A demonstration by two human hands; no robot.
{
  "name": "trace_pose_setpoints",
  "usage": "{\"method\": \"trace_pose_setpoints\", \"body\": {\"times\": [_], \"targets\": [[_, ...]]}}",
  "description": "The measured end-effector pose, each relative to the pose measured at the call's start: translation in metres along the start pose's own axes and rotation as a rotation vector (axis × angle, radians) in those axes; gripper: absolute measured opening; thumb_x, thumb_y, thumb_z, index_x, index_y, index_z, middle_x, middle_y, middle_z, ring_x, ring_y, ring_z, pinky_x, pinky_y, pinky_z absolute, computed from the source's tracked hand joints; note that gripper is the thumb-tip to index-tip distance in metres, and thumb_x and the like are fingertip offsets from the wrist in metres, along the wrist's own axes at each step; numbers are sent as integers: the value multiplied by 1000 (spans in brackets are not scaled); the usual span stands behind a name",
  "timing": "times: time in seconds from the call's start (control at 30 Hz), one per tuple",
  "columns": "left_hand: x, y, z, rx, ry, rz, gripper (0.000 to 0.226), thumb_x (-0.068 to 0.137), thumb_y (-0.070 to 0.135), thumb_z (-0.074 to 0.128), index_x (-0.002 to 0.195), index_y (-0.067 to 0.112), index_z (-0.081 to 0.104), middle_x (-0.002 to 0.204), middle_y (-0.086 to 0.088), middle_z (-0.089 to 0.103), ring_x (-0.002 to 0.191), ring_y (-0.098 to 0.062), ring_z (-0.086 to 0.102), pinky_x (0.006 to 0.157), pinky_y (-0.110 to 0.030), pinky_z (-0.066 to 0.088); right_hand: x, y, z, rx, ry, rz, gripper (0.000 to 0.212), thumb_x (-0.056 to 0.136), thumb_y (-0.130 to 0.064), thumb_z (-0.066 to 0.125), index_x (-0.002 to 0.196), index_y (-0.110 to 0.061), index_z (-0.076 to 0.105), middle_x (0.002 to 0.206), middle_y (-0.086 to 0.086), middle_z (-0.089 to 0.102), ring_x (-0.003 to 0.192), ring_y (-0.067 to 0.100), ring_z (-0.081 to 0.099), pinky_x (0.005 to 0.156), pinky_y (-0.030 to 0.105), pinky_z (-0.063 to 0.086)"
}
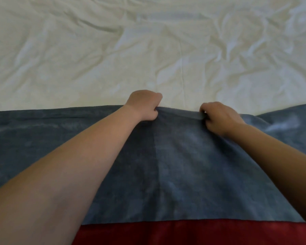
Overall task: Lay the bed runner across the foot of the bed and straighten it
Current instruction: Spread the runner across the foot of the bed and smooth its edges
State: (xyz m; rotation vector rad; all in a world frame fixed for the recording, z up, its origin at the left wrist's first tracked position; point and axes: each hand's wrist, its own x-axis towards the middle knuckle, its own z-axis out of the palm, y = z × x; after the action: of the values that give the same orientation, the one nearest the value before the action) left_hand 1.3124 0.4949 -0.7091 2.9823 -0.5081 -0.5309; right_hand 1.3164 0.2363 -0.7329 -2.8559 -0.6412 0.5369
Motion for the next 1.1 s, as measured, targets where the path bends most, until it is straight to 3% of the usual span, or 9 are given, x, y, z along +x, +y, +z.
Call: {"method": "trace_pose_setpoints", "body": {"times": [0.1,0.27,0.37,0.47,0.63,0.87,0.97,1.03,1.1], "targets": [[2,1,7,-102,63,4,9,75,17,51,70,16,45,69,1,47,63,-21,46,50,-26,28,-4,2,-3,19,99,-63,11,73,-22,56,80,-21,48,85,0,49,78,23,48,57,29,31],[7,-2,13,-328,-267,-127,23,78,40,51,67,21,45,72,2,52,65,-18,46,56,-28,33,4,-3,-8,224,-294,143,27,77,-45,59,75,-22,45,73,-4,54,66,18,51,54,30,34],[15,-4,7,-268,-355,-103,24,78,42,50,70,20,49,74,2,54,67,-17,49,55,-27,32,16,-4,-17,77,-447,145,19,76,-32,59,92,-27,50,86,-4,59,78,18,55,62,32,38],[24,-10,-3,-245,-321,-83,21,78,39,52,72,19,51,74,1,53,68,-18,50,55,-27,31,27,-4,-27,11,-443,149,19,73,-22,56,90,-30,56,83,-5,59,79,19,55,65,31,39],[34,-23,-9,-382,-215,-114,12,78,29,58,84,19,61,79,6,57,77,-17,54,64,-28,42,43,13,-43,249,-424,247,5,69,-18,69,71,-20,66,71,-2,63,74,19,57,66,29,42],[41,-35,-1,-317,-225,-132,9,80,27,68,83,23,61,84,8,58,84,-16,56,70,-30,44,57,30,-56,646,-498,410,7,82,-18,66,79,-12,69,79,3,66,73,18,60,60,27,43],[46,-30,1,-257,-174,-147,9,81,27,68,86,21,65,94,3,64,88,-19,58,71,-31,45,65,35,-48,354,-378,330,14,84,-22,67,70,-19,66,75,2,63,75,20,57,62,27,43],[49,-23,3,-167,-101,-144,10,83,26,67,90,20,67,97,1,66,91,-21,59,72,-30,42,69,31,-40,38,-191,310,11,85,-32,63,76,-26,62,87,1,62,87,23,56,74,32,43],[51,-18,5,-113,-72,-150,8,83,22,64,91,21,66,98,1,66,92,-22,59,72,-31,40,71,25,-31,-36,-168,345,2,84,-27,60,84,-26,58,95,2,61,89,25,53,77,34,40]]}}
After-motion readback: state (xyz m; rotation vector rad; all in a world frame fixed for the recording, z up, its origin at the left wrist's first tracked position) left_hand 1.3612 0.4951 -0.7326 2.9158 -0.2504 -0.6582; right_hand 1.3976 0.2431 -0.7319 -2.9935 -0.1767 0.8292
